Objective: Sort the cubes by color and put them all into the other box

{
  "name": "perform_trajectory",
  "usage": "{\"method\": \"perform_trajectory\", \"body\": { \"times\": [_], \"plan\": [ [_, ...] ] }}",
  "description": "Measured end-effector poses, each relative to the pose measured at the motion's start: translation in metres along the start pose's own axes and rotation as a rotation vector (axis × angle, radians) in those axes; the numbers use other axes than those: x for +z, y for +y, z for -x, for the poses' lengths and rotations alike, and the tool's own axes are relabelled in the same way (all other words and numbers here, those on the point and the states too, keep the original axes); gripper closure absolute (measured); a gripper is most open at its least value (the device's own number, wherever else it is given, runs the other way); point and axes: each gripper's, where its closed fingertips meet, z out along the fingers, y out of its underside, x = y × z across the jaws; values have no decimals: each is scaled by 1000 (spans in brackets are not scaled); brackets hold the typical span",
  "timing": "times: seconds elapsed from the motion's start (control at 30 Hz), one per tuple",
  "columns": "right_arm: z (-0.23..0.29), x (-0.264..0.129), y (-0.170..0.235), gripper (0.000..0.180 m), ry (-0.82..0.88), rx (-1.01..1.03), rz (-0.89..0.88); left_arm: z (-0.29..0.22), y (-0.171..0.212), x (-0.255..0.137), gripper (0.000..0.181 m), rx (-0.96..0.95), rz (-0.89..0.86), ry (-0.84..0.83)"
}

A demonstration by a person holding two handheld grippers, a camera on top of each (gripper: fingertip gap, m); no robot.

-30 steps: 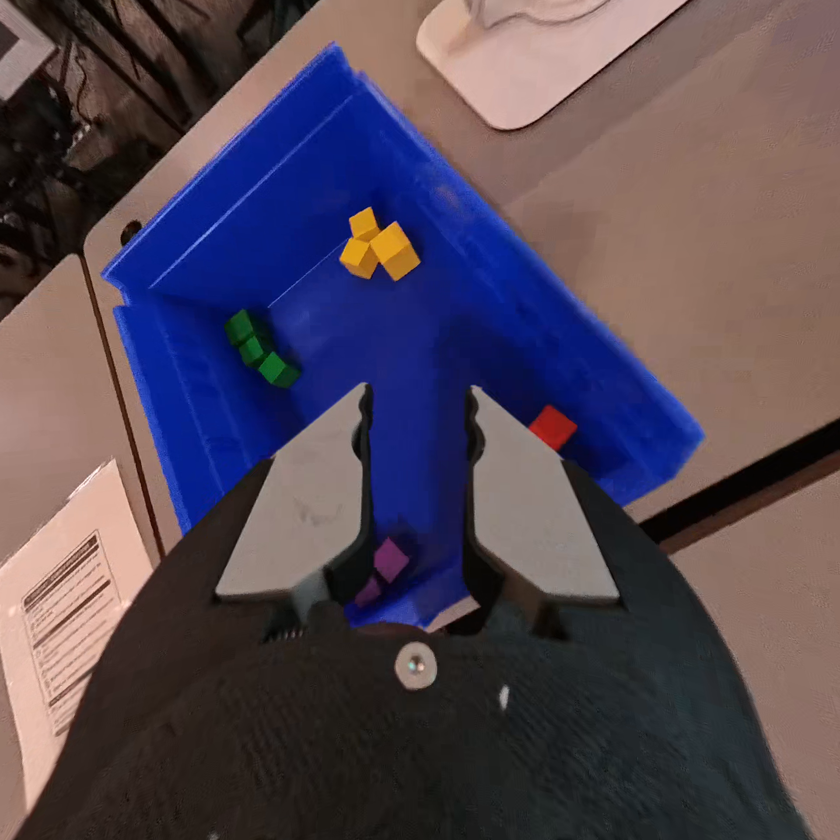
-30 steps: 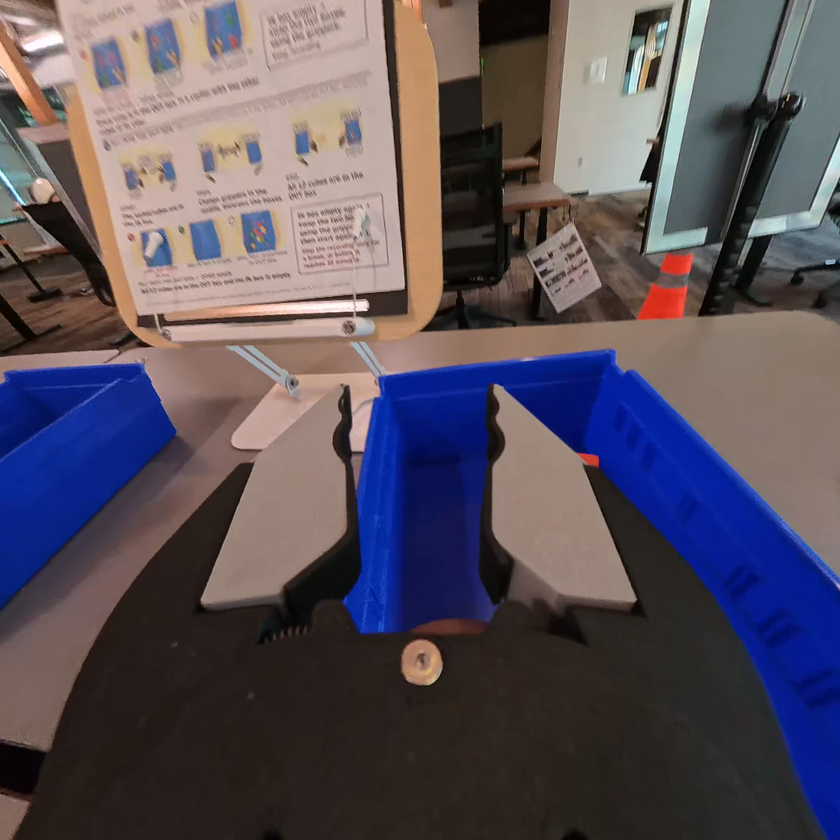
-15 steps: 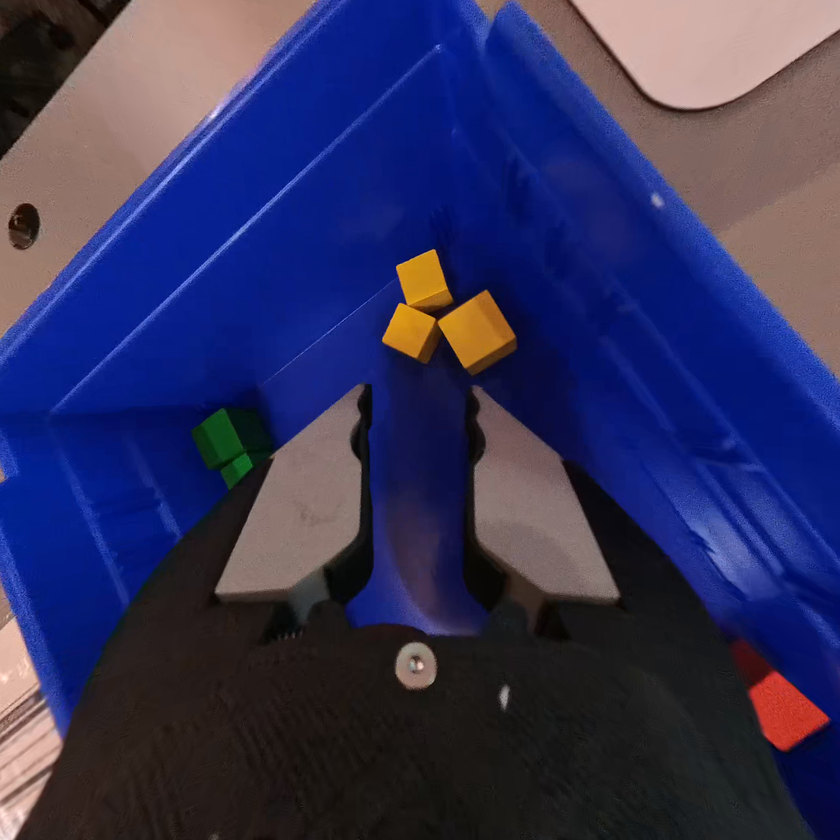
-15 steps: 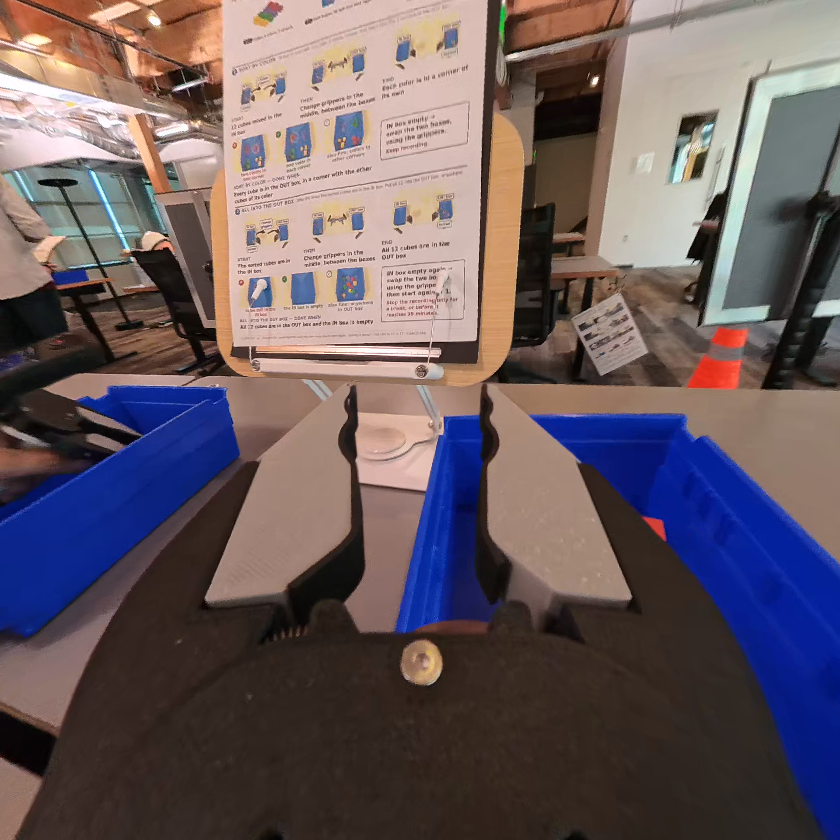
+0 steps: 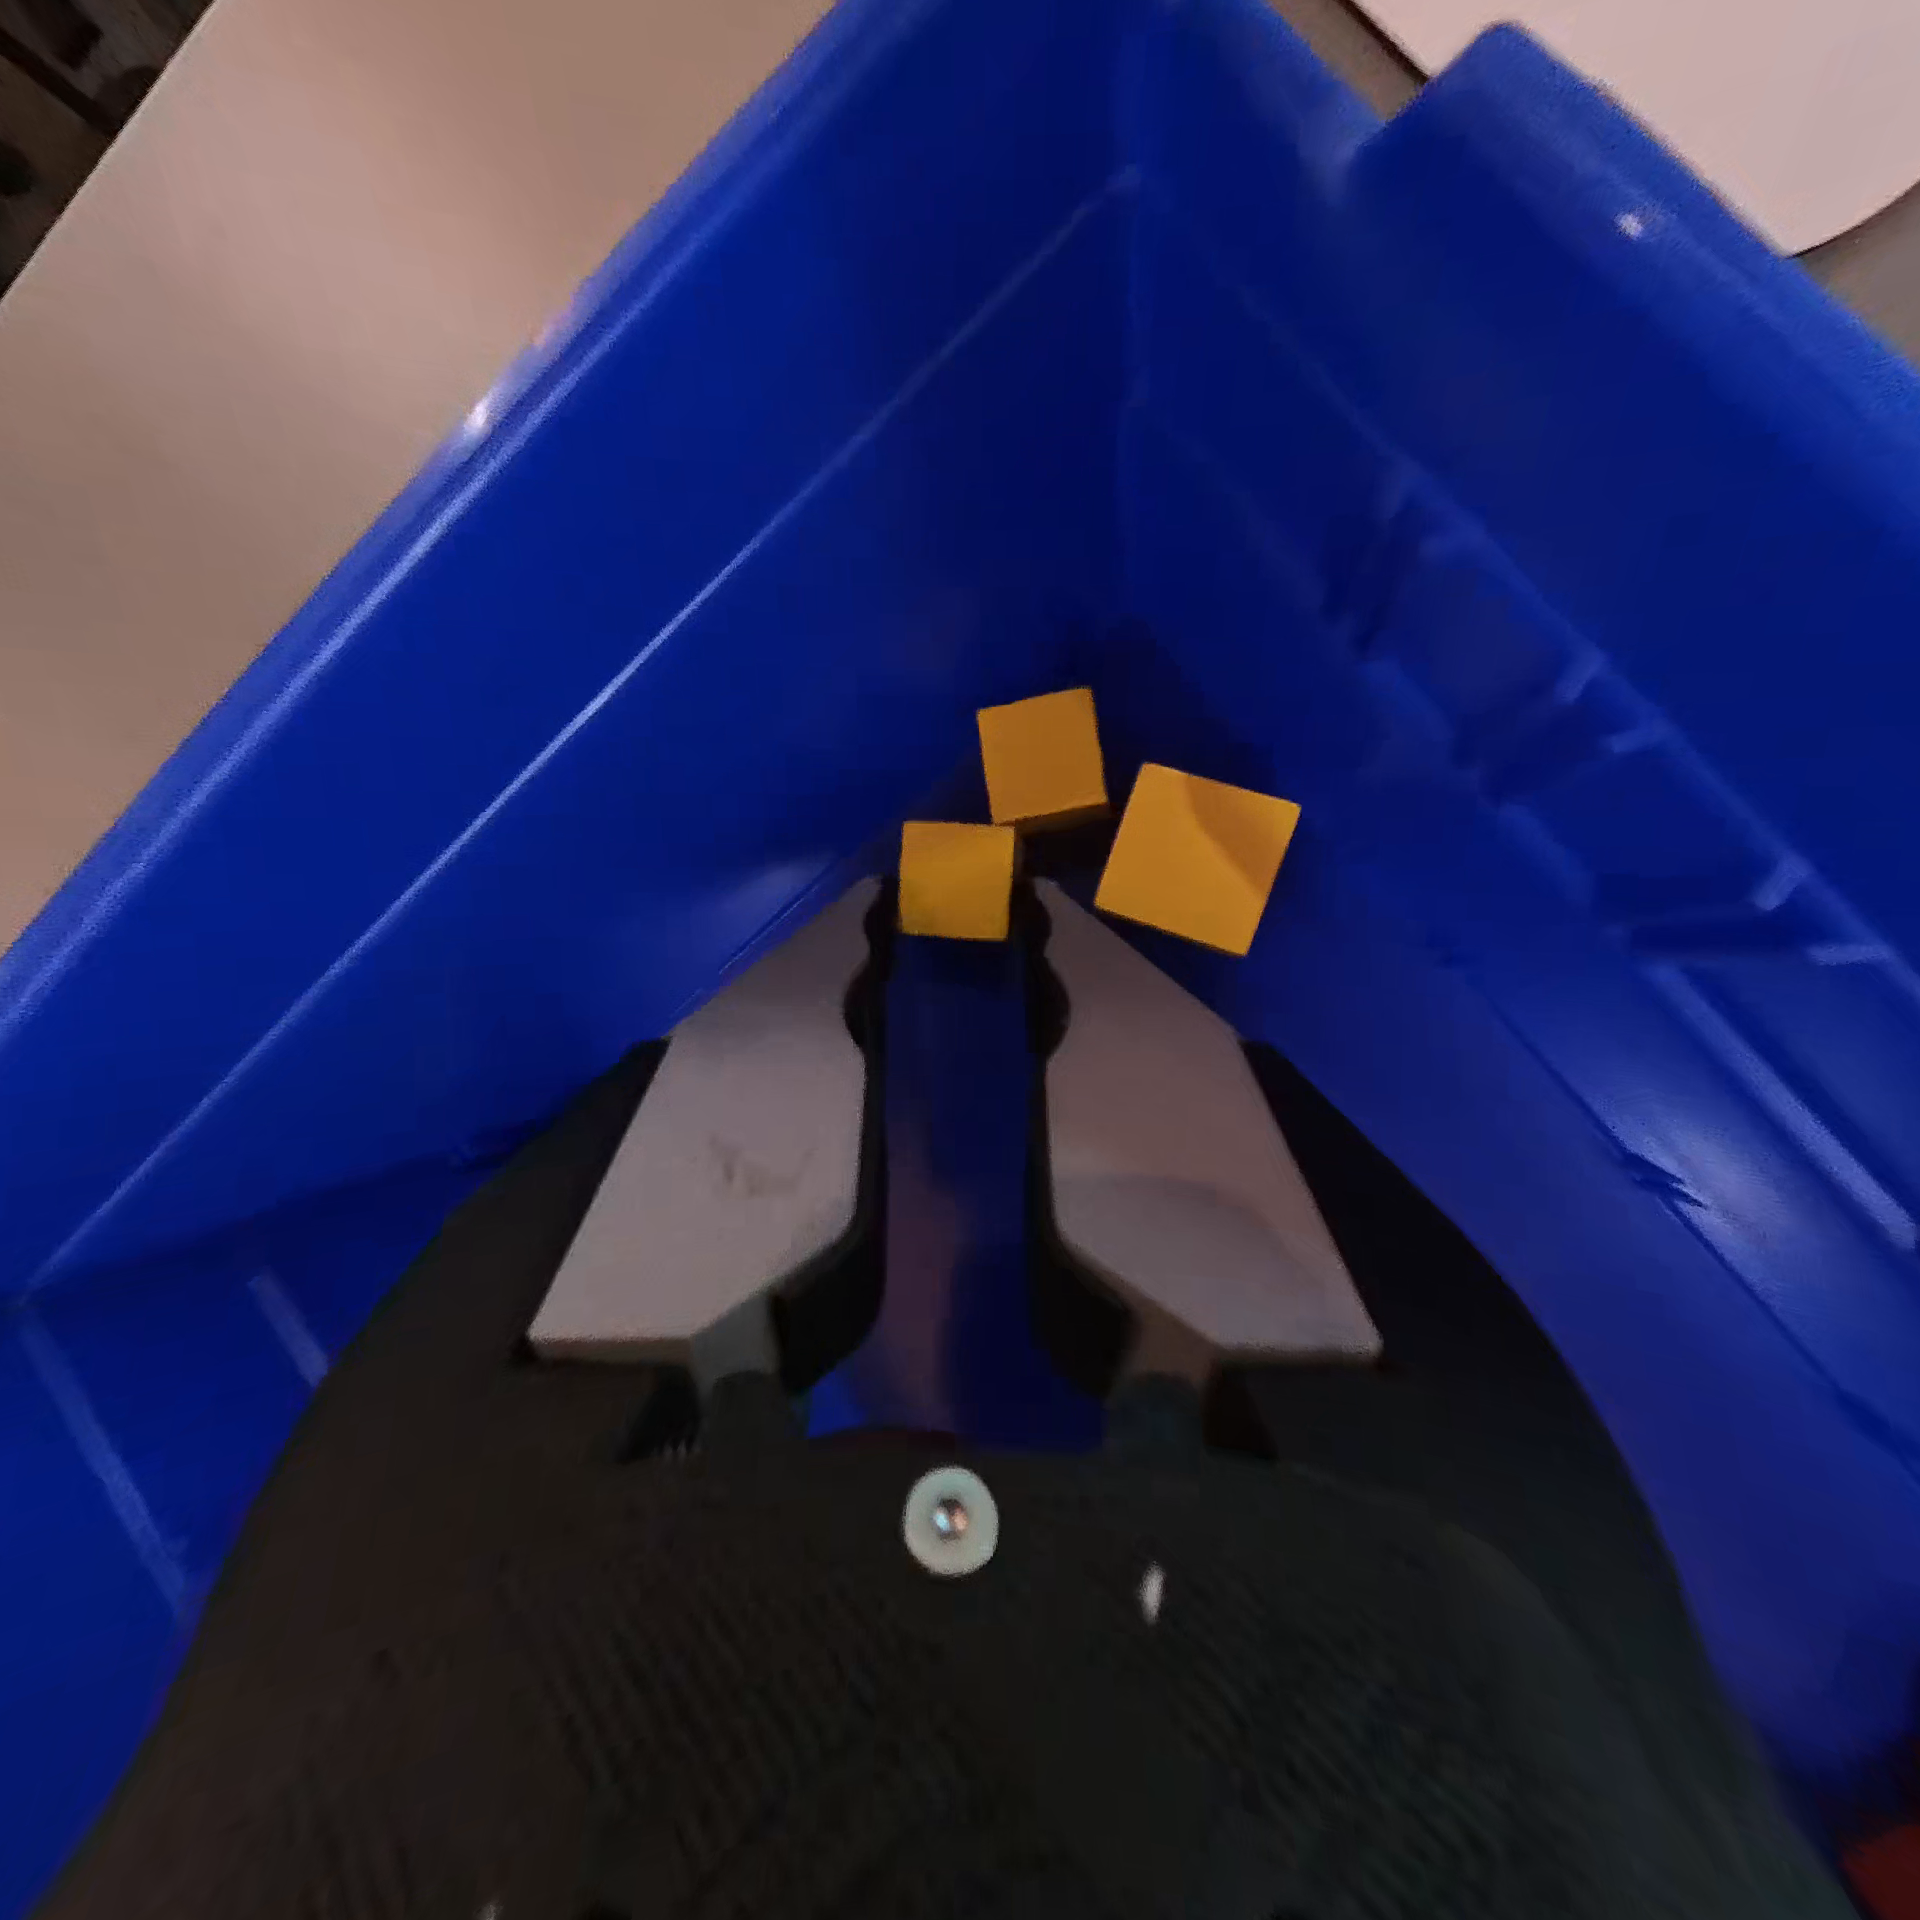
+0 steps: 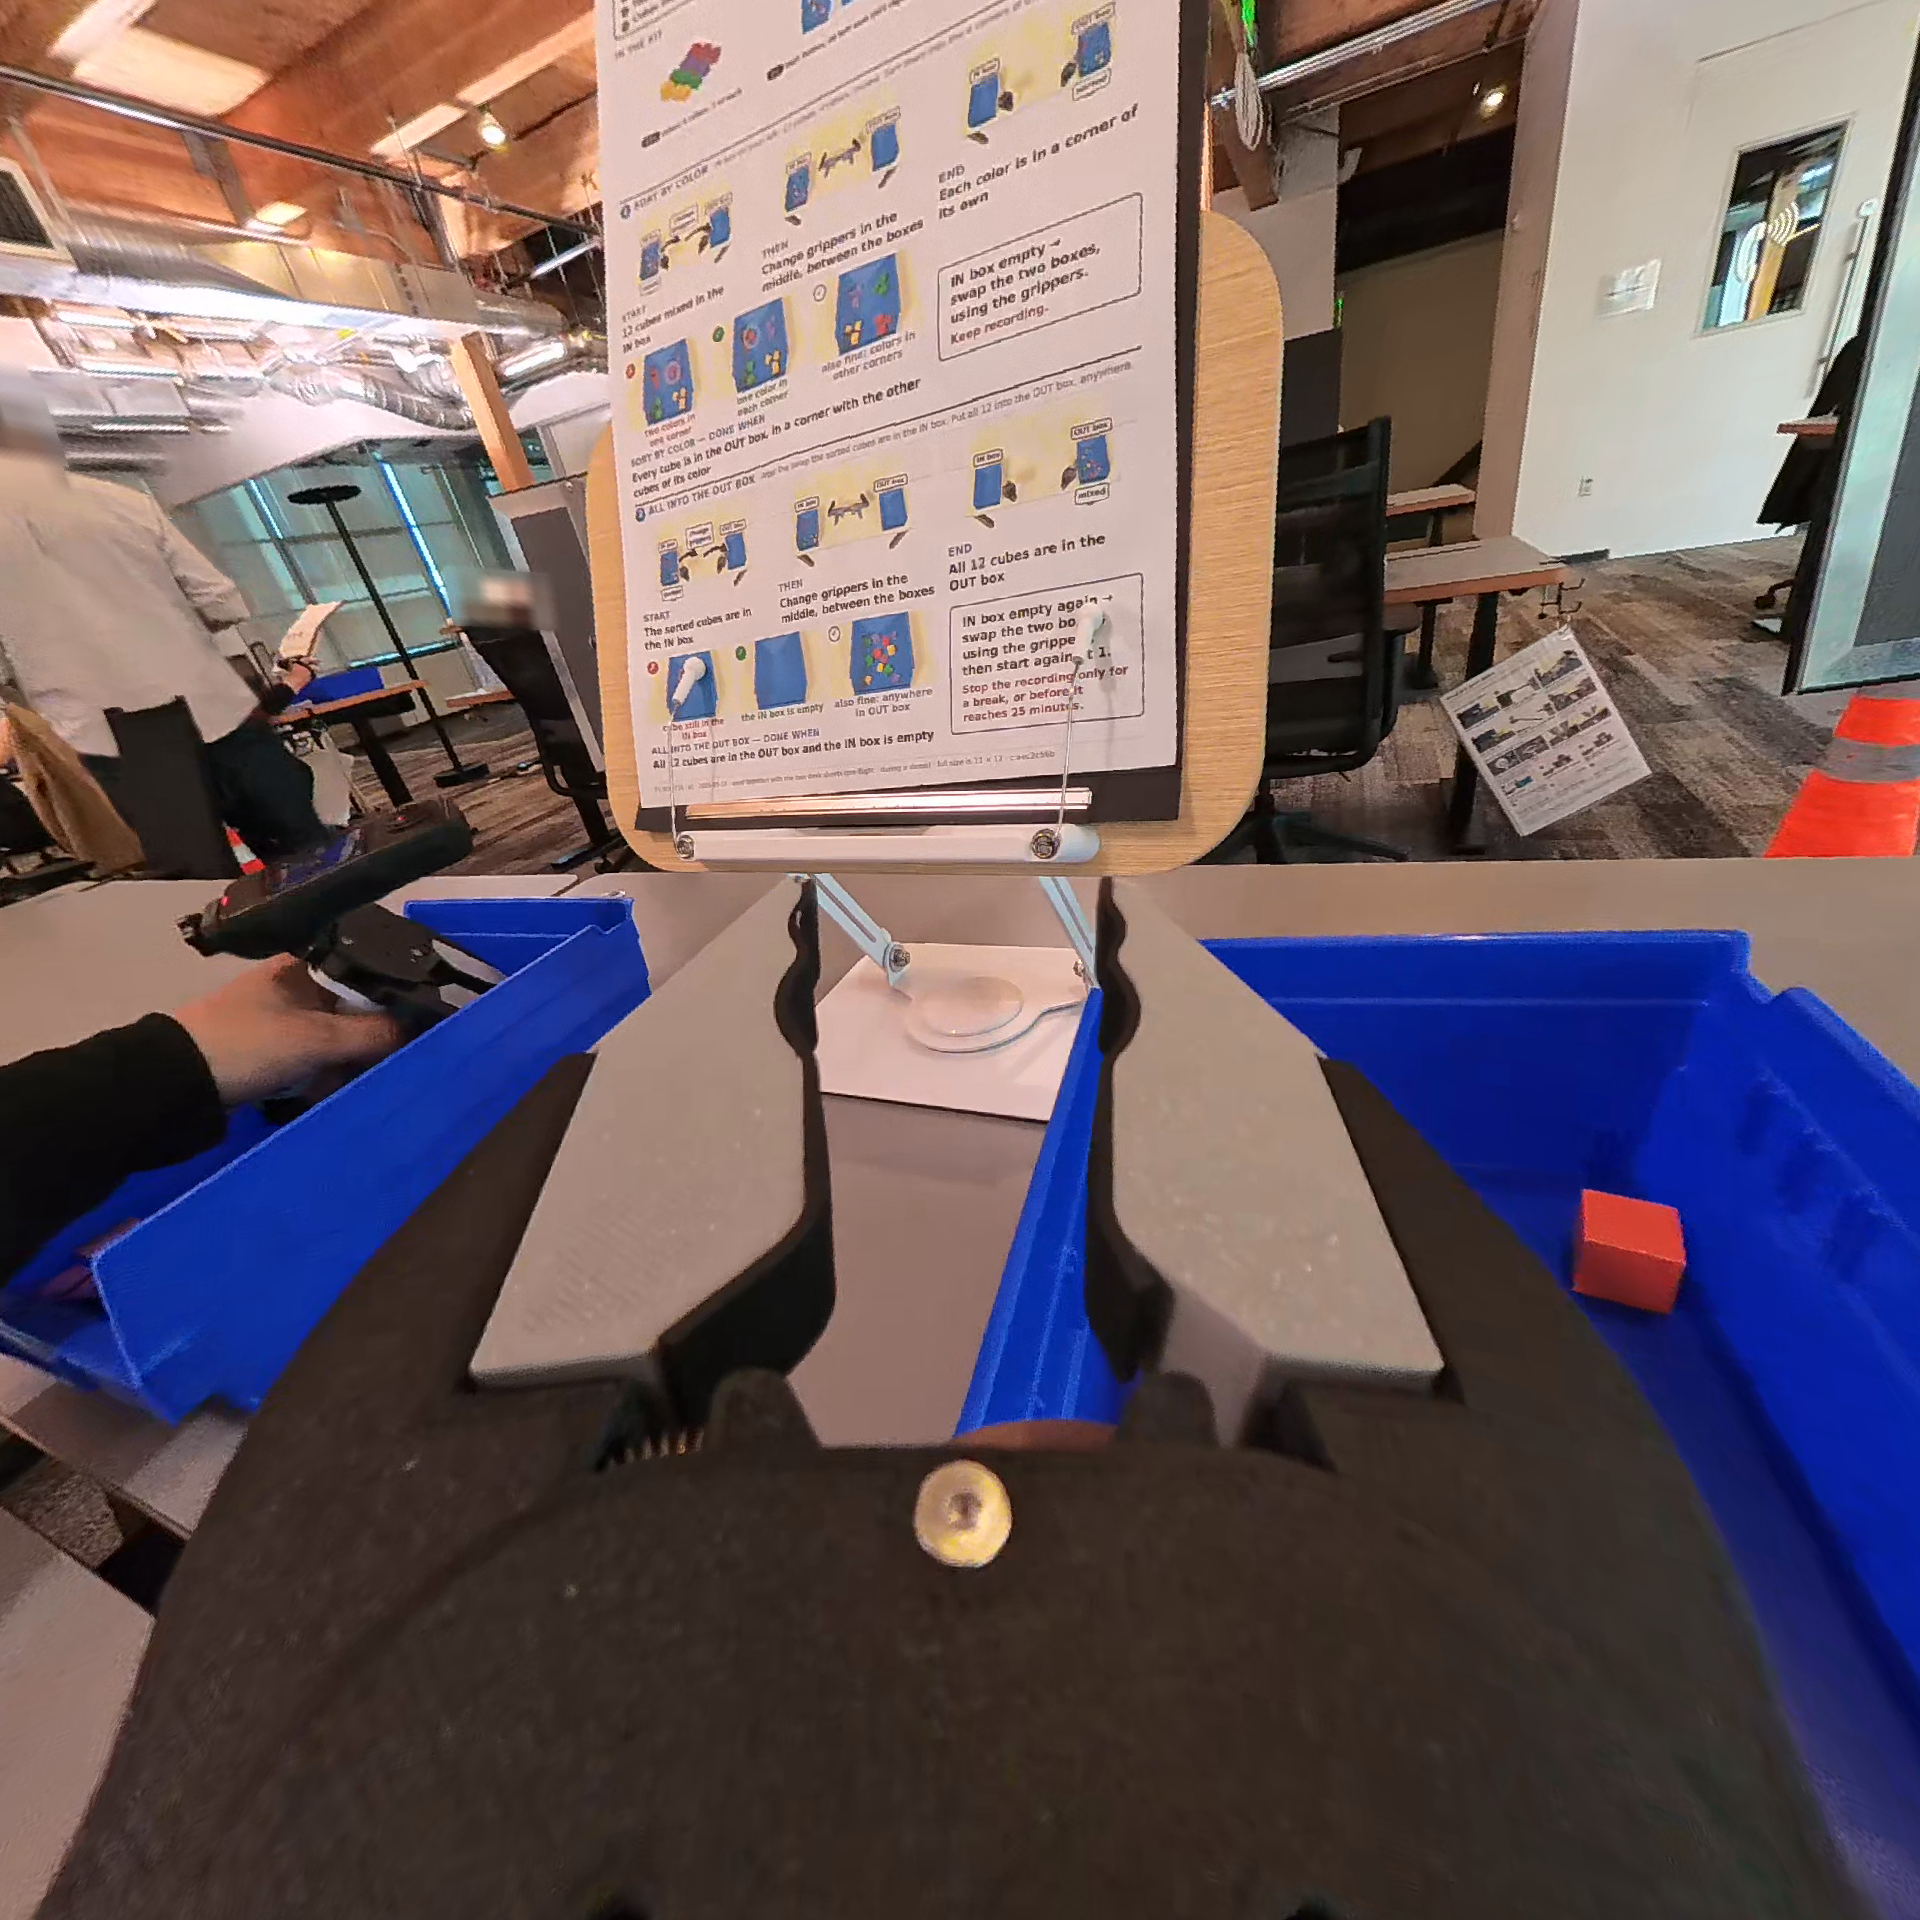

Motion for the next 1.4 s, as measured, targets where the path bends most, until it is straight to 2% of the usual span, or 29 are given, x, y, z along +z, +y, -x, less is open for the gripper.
{"method": "perform_trajectory", "body": {
  "times": [0.17,0.23,0.3,0.43,0.53,0.67,0.8,0.9,1.03,1.07,1.1,1.13,1.3,1.4],
  "plan": [
    [16,-12,-20,131,-35,-55,-103,7,-3,-35,161,65,-31,-58],
    [33,-17,-27,133,-98,-72,-143,-5,-17,-65,161,136,-128,-62],
    [56,-19,-28,135,-202,-73,-139,-43,-37,-105,161,252,-292,14],
    [125,-14,9,129,-592,98,87,-136,-62,-183,161,518,-541,133],
    [155,-9,41,121,-736,220,251,-194,-72,-221,162,684,-628,134],
    [173,-8,58,120,-835,324,337,-249,-79,-239,162,834,-657,110],
    [178,-8,62,123,-890,415,364,-277,-81,-236,162,909,-634,79],
    [183,-13,64,157,-951,442,383,-281,-86,-232,162,908,-627,46],
    [174,-6,64,161,-877,397,358,-278,-90,-224,160,855,-622,30],
    [168,-3,60,161,-837,373,324,-274,-91,-221,156,832,-609,14],
    [157,0,54,160,-773,338,280,-268,-91,-218,142,801,-593,-8],
    [140,5,47,160,-669,276,227,-260,-90,-213,132,756,-571,-30],
    [11,-3,-3,160,63,-65,-23,-208,-64,-189,132,502,-424,-72],
    [-6,-20,-27,160,86,17,-143,-185,-46,-178,135,388,-381,-45]
  ]
}}
